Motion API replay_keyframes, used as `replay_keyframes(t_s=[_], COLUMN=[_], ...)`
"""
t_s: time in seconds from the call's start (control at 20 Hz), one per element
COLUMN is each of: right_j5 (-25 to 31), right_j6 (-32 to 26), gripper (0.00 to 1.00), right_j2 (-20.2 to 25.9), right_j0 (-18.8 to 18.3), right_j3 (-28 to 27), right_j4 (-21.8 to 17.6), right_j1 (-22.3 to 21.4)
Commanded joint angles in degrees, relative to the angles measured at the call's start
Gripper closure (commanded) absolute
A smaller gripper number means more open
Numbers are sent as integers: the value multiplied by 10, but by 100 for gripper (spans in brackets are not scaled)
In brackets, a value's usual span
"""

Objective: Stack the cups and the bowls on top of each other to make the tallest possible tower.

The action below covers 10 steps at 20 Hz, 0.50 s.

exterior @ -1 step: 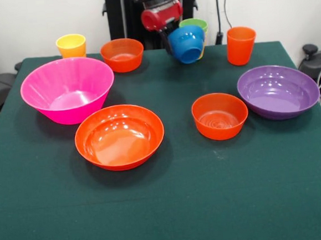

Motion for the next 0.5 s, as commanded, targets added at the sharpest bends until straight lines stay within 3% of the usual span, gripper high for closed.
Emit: replay_keyframes(t_s=[0.05, 0.2, 0.5], right_j5=[73, 75, 62], right_j6=[192, 187, 71], gripper=[100, 100, 100], right_j2=[56, 58, 52], right_j0=[-17, -21, -48], right_j3=[-68, -67, -52], right_j4=[-78, -77, 16], right_j1=[-48, -53, -49])
